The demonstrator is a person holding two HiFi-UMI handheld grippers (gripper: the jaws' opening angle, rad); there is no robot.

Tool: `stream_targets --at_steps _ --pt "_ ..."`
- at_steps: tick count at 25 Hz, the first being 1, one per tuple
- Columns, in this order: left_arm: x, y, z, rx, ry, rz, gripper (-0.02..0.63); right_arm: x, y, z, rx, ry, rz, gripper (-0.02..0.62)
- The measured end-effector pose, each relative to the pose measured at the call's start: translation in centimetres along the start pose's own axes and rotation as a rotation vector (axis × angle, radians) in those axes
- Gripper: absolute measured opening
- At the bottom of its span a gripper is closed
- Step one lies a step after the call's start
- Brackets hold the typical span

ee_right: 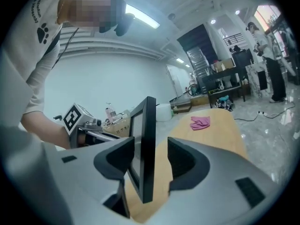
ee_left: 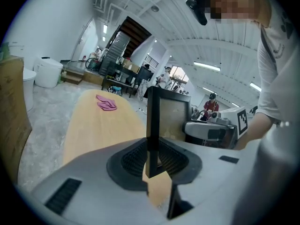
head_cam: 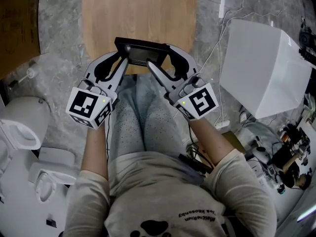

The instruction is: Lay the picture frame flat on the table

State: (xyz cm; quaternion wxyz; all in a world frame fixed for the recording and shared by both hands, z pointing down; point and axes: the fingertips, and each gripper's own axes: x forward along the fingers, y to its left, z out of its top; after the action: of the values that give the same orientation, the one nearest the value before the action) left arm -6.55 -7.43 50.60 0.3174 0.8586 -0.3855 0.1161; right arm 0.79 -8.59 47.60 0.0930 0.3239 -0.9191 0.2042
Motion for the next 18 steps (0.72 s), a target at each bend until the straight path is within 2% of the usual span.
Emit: stream_targets --at_steps 5,9,14,18 --pt "0.3 0.4 -0.8 -0.011 0.014 0.028 0.078 -1.0 -0.6 -1.6 -0.026 0.061 -0.121 0.216" --pt "0.6 0.8 -1.3 -0.014 0.029 0.049 0.08 -1.1 -1.3 -2.4 0.004 0.084 -0.197 0.206" --pt "0.8 1.2 -2.0 -0.015 0.052 0.077 0.08 -0.8 -1.6 -2.6 0.022 0.093 -0.216 0.143" --pt "1.0 1.3 -2.6 -0.024 0.062 0.094 0.08 -0.7 -1.5 -3.6 0.039 0.123 -0.224 0.132"
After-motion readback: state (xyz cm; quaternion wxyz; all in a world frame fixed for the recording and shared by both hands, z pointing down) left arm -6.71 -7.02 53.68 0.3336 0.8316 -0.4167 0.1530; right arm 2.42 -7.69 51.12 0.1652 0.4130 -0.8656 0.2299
